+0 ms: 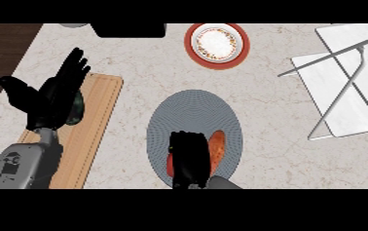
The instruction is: Pick the bell pepper from the placemat and place it in the tiered shelf
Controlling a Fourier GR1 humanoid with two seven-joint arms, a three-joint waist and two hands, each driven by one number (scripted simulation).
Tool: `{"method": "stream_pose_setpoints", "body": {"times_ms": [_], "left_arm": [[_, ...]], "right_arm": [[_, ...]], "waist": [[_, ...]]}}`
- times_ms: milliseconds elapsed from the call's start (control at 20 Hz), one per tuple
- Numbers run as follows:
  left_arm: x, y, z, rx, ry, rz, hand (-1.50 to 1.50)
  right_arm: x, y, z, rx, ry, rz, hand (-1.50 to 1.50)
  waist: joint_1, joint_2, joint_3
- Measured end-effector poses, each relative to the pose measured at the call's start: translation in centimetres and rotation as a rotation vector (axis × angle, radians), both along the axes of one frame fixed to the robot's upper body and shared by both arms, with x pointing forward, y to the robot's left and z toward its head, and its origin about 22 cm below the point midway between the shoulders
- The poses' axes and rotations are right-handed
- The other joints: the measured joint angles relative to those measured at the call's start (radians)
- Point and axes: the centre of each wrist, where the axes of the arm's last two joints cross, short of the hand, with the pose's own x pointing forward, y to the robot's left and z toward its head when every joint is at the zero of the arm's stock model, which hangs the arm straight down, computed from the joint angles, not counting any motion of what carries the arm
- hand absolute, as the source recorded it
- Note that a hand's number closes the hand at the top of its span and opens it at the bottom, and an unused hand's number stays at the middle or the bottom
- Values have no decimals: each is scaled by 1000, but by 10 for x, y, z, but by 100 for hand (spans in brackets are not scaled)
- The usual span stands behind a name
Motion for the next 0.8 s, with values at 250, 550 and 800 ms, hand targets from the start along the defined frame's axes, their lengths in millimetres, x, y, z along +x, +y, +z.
{"method": "stream_pose_setpoints", "body": {"times_ms": [250,550,800], "left_arm": [[0,2,1,-1,3,14,0],[-6,6,-4,4,12,27,0],[-9,4,-10,6,10,24,0]], "right_arm": [[-3,2,48,237,-190,-22,150],[-9,-10,111,394,-444,-78,150],[-8,-36,158,468,-574,-183,150]], "waist": [[-7,-3,1],[-17,-7,1],[-18,-5,1]]}}
